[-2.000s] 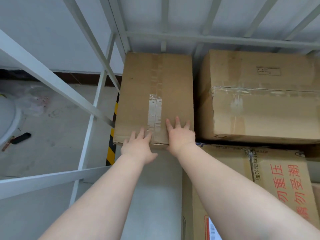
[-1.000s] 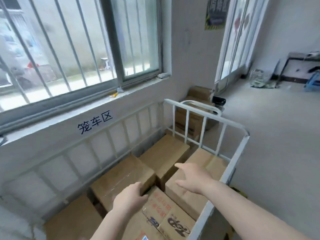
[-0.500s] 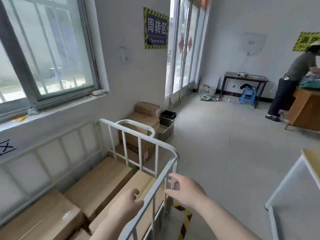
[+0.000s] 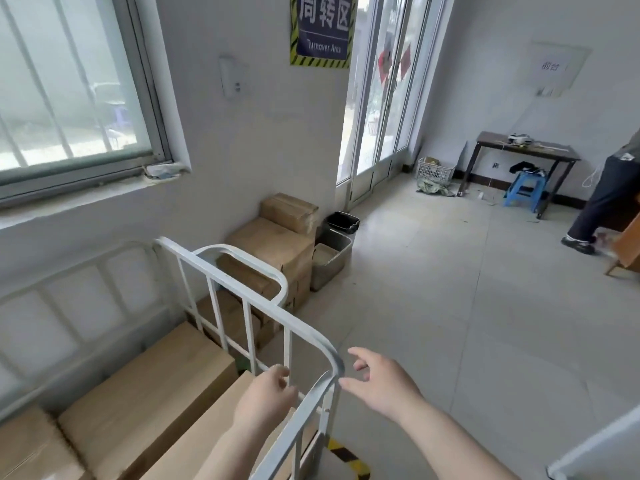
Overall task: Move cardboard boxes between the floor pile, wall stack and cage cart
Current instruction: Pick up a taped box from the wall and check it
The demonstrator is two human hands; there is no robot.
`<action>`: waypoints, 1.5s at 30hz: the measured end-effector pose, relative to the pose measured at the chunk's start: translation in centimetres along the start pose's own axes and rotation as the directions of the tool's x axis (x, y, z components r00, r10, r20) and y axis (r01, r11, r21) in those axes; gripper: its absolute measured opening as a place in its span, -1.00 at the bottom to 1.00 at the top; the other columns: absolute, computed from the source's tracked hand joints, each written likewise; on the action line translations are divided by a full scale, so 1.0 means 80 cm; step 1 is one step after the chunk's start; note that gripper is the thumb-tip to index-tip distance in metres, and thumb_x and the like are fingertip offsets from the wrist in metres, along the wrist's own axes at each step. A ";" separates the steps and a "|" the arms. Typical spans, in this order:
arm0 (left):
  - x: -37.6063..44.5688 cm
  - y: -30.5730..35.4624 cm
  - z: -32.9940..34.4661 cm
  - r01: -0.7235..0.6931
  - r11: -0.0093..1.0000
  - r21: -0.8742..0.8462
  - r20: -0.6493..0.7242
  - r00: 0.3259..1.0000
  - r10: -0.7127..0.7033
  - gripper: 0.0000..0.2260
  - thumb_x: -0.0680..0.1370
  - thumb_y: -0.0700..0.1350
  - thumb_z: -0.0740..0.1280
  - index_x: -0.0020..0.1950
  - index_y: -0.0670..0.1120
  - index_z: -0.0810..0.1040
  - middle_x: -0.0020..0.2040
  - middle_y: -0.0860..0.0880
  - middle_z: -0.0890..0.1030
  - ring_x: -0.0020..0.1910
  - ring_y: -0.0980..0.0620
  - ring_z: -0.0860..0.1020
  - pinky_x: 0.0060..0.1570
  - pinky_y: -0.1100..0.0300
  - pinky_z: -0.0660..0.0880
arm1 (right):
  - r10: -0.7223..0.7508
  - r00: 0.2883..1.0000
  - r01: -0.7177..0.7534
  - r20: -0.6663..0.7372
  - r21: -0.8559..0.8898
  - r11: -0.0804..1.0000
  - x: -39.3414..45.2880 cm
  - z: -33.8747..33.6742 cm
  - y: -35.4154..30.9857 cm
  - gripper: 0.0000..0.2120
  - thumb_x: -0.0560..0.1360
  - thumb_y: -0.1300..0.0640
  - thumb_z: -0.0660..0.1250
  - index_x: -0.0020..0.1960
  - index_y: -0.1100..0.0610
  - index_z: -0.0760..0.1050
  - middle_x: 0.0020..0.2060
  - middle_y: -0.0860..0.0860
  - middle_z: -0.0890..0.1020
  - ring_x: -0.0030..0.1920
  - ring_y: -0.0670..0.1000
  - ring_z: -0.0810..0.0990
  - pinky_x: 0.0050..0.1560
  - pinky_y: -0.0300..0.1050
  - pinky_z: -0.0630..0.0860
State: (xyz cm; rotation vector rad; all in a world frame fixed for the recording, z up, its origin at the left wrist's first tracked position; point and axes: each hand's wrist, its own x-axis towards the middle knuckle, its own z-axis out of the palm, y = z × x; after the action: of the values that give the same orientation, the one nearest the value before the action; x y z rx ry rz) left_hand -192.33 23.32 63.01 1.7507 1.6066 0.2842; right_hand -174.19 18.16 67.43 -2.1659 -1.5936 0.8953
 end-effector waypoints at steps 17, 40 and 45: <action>0.320 0.214 0.107 0.139 0.990 0.019 -0.045 0.989 -0.138 -0.65 0.55 -0.02 0.22 0.34 0.02 0.40 0.16 0.06 0.55 0.09 0.05 0.55 0.09 0.09 0.55 | -0.032 0.988 0.027 0.153 0.038 0.999 0.361 -0.157 0.148 -0.47 0.49 -0.07 0.35 0.42 -0.02 0.33 0.19 -0.05 0.52 0.18 -0.01 0.50 0.14 -0.19 0.40; 0.783 0.301 0.061 0.407 0.891 -0.202 -0.056 0.903 -0.425 -0.60 0.52 -0.05 0.21 0.36 0.01 0.35 0.01 0.13 0.49 -0.01 0.05 0.52 0.02 0.15 0.48 | -0.137 0.940 0.173 0.313 -0.090 0.981 0.884 -0.272 0.071 -0.45 0.49 -0.08 0.34 0.41 0.09 0.34 0.37 0.03 0.42 0.35 0.03 0.40 0.29 -0.10 0.35; 0.875 0.290 0.017 0.475 0.856 -0.203 -0.043 0.869 -0.492 -0.62 0.51 -0.02 0.22 0.32 -0.02 0.36 0.18 0.02 0.53 0.11 -0.04 0.53 0.00 0.13 0.47 | -0.114 0.929 0.147 0.351 -0.070 0.987 0.991 -0.276 0.035 -0.39 0.49 -0.08 0.34 0.44 0.12 0.29 0.40 0.04 0.39 0.37 0.06 0.38 0.32 -0.03 0.36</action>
State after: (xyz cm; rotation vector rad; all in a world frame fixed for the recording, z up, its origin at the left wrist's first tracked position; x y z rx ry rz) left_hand -160.04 89.20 55.37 1.1538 1.9589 0.2629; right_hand -143.06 93.87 58.66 -2.0138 -1.9552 1.2351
